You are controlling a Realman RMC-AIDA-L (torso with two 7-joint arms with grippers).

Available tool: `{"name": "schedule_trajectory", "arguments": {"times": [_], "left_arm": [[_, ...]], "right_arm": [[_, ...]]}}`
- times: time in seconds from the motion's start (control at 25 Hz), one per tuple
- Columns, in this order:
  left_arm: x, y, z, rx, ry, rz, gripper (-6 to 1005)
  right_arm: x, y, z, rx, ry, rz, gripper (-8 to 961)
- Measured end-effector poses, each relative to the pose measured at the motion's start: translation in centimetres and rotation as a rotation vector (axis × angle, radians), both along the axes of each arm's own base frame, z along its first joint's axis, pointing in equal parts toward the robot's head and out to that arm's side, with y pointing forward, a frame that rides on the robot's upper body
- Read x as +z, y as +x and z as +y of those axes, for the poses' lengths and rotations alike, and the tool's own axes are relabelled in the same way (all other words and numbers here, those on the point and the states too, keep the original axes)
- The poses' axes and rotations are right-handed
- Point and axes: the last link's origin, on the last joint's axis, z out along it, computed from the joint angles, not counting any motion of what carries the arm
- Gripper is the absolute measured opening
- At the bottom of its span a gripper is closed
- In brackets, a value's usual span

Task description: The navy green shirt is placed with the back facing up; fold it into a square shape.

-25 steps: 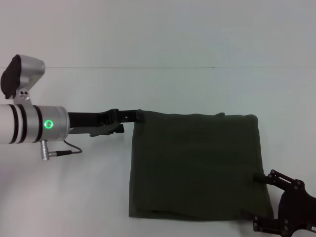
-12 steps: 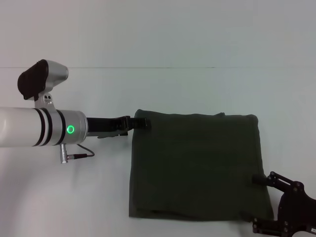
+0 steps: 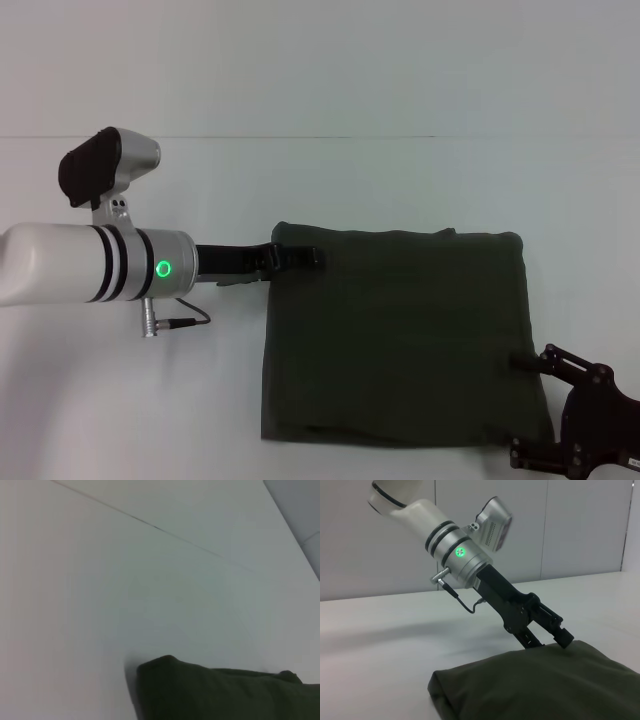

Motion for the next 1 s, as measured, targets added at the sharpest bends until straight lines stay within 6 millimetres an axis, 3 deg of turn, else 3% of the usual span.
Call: {"name": "schedule_trajectory", "arguments": {"times": [0.48, 0.72, 0.8, 1.0], "left_arm": [[-0.51, 0.19, -0.16, -0.029, 0.018, 0.001, 880], [-0.52, 0.07, -0.03, -0.051, 0.033, 0.023, 658], [-0.54, 0.11, -0.03, -0.059, 0.034, 0.025, 453], [-0.5, 0.19, 0.05, -0.072, 0.037, 0.029, 245]], "right_arm": [[0.0, -0.08, 0.12, -0.002, 0.004, 0.004, 926], [0.03, -0.15, 0.19, -0.005, 0.002, 0.009, 926], [0.05, -0.17, 0.23, -0.006, 0.002, 0.011, 927], [0.05, -0.26, 0.38, -0.003, 0.003, 0.011, 927]]}}
